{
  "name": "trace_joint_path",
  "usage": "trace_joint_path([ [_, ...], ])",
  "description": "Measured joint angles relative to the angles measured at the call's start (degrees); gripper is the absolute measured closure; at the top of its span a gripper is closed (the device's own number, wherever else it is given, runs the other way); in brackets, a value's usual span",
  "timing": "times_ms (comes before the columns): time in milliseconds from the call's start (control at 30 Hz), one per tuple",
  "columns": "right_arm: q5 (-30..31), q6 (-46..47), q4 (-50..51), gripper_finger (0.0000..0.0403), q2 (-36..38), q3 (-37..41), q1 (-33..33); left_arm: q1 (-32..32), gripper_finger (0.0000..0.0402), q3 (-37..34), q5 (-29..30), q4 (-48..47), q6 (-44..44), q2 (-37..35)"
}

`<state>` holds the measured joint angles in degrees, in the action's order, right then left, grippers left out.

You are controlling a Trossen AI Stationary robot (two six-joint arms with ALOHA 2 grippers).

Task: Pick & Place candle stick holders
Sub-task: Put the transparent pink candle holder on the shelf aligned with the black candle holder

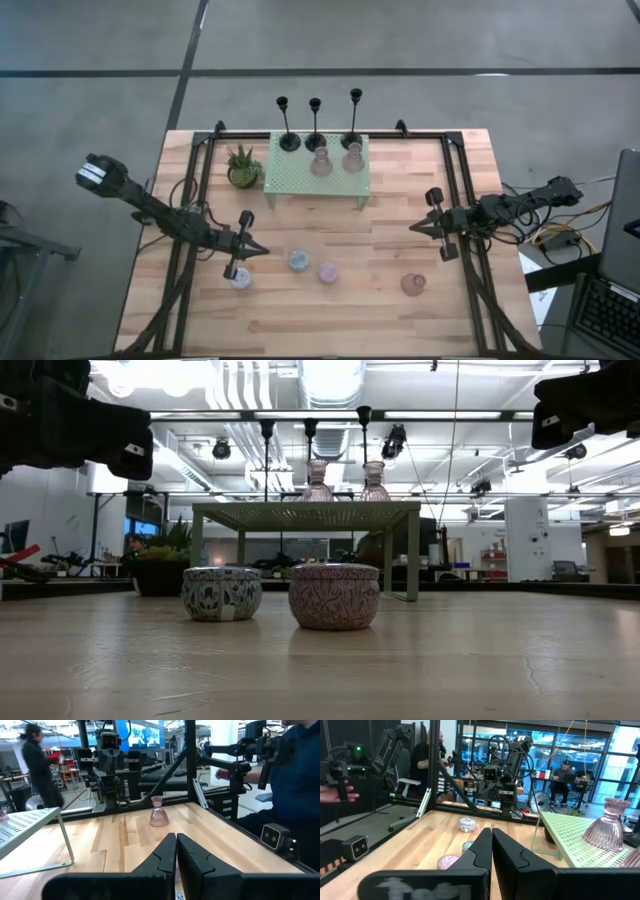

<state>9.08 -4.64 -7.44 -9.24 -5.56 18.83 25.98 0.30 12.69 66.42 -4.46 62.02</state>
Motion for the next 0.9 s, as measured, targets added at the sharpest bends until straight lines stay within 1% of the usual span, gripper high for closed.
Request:
trace_joint_path([
  [367,0.0,0.02,0.0,0.0394,-0.01,0.01,0.0,0.0,0.0383,0.54,0.0,-2.66,0.1,0.0],
  [900,0.0,-0.04,0.0,0.0394,0.0,0.0,0.0,0.0,0.0385,0.63,0.01,-2.81,0.19,0.0],
])
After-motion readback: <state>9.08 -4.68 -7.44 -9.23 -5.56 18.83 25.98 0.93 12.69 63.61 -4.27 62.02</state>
